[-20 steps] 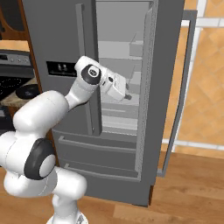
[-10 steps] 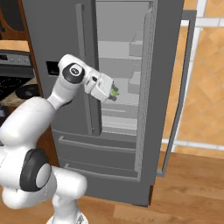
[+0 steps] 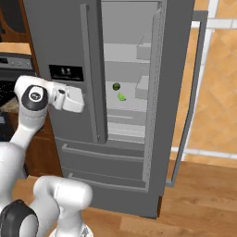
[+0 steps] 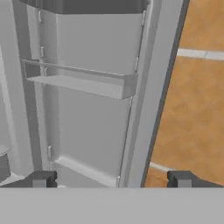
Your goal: Grab a lemon wedge from the fridge and one ice cube from the ice bowl, and put them in the glass of lemonade.
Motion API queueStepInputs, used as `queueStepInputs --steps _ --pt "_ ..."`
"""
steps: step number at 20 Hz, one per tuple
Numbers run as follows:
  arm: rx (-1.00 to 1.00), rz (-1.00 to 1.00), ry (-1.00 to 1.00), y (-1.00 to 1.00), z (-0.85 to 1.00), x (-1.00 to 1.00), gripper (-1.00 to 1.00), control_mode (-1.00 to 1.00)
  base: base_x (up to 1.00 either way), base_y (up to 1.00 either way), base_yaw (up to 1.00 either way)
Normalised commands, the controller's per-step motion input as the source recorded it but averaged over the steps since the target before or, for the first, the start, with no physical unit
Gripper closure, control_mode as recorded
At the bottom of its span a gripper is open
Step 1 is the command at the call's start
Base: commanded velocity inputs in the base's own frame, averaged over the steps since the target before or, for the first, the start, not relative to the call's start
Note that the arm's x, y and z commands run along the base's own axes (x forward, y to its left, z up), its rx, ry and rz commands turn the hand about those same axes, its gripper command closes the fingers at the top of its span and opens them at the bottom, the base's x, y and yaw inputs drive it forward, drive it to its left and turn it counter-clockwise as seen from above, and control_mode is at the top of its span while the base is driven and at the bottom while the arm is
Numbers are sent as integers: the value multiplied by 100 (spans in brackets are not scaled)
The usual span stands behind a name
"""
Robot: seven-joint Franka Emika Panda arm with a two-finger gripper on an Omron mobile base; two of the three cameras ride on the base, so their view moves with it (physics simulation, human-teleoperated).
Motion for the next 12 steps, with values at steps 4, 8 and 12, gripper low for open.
queueStepInputs --steps 4,8,12 --pt "-2 45 20 64 10 -25 -100 -100 0 0 0" --pt "0 35 13 33 9 -5 -100 -100 0 0 0" --pt "3 45 21 18 19 -10 -100 -100 0 0 0"
